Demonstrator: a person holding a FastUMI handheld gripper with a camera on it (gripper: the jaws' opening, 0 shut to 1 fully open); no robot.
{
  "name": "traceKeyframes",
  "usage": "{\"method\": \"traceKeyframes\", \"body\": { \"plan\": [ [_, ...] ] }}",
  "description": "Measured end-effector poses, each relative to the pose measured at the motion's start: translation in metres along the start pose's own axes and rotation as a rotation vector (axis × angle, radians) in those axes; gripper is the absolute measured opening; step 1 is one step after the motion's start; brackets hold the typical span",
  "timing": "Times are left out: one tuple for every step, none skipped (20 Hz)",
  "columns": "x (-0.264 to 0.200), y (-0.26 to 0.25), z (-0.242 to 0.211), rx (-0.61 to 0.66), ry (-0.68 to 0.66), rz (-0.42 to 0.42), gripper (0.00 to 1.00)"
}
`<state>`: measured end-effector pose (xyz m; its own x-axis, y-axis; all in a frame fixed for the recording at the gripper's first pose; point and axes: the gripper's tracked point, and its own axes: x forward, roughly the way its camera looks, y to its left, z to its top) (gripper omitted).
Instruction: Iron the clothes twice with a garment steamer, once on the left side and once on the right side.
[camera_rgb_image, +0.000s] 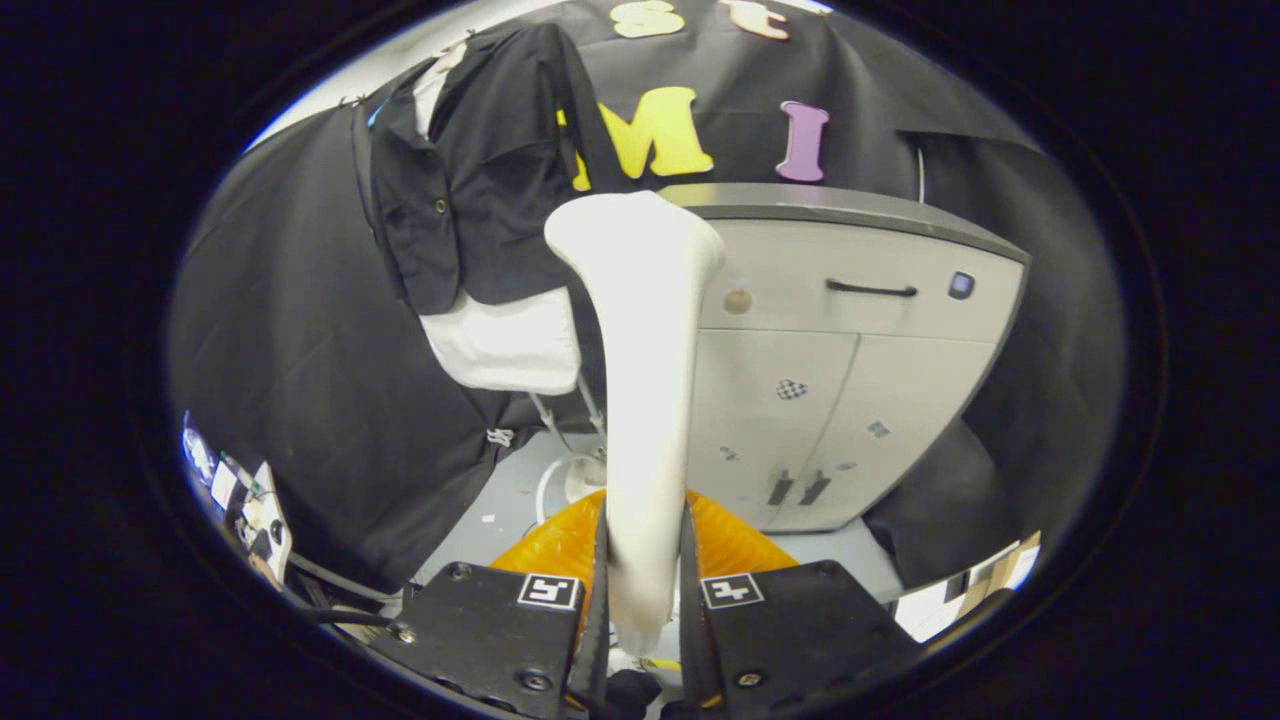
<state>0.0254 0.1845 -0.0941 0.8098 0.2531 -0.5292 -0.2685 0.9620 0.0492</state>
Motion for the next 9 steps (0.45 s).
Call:
{"method": "traceKeyframes", "body": {
  "plan": [
    [-0.01, -0.013, -0.005, 0.008, -0.001, -0.006, 0.31],
    [-0.019, -0.026, -0.009, 0.019, -0.004, -0.01, 0.31],
    [-0.028, -0.039, -0.014, 0.029, -0.007, -0.016, 0.31],
    [-0.037, -0.051, -0.018, 0.041, -0.009, -0.022, 0.31],
    [-0.046, -0.064, -0.023, 0.05, -0.01, -0.027, 0.31],
    [-0.055, -0.076, -0.028, 0.06, -0.011, -0.033, 0.31],
    [-0.063, -0.088, -0.034, 0.069, -0.013, -0.038, 0.31],
    [-0.07, -0.099, -0.038, 0.079, -0.015, -0.044, 0.31],
    [-0.077, -0.11, -0.042, 0.092, -0.017, -0.05, 0.31]
  ]
}}
